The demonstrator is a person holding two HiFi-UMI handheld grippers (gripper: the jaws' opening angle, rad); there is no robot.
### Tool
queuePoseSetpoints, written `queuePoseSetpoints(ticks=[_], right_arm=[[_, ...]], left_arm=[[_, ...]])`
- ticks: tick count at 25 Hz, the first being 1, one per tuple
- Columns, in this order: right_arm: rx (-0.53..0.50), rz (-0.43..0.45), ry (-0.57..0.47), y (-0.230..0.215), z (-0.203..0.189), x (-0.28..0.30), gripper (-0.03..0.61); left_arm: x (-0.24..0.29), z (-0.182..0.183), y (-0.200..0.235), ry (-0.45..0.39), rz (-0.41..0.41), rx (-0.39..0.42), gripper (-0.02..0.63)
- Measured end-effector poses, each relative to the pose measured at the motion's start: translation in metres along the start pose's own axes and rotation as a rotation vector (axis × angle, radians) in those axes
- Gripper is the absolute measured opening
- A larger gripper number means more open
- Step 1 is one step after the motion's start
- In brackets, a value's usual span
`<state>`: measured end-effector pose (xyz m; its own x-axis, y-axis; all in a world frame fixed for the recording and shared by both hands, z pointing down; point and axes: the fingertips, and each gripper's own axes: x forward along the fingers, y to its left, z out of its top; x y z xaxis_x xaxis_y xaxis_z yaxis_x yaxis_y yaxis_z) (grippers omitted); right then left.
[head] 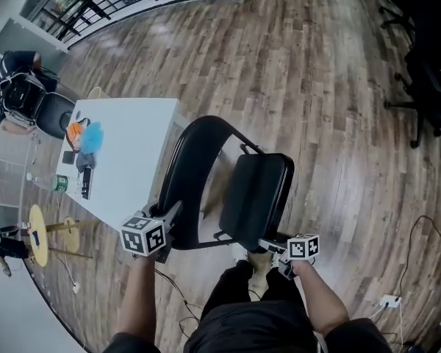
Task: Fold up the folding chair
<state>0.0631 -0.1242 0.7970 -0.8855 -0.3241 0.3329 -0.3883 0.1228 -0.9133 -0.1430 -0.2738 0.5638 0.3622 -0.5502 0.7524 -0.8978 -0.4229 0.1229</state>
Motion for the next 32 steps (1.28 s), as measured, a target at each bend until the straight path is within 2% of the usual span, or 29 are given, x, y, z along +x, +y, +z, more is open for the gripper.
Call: queuePoseSetpoints(ticks=[8,11,15,24,32], right_arm=[[-0.113,0.083,0.068,0.105,0.018,0.087,0.357],[-0.15,0.102,0.073,0.137,0.026,0.13,0.357],[-0.149,0.119,0.066,0.173,0.033,0.188,0.357],[-0.197,0.097,0.134,0.218,0.045,0.301,0.357],[-0.183,0.059,0.144,0.23,0.044,0.361,0.357]], left_arm=[[-0.035,0.02,0.033,-0.008,0.005,0.014,0.094],[-0.045,0.024,0.059,-0.009,0.017,0.018,0.094],[-0.053,0.019,0.095,0.007,-0.014,-0.005,0.092],[-0.063,0.017,0.154,0.026,-0.062,-0.051,0.074],[-0.071,0.008,0.208,0.019,-0.052,-0.08,0.072]])
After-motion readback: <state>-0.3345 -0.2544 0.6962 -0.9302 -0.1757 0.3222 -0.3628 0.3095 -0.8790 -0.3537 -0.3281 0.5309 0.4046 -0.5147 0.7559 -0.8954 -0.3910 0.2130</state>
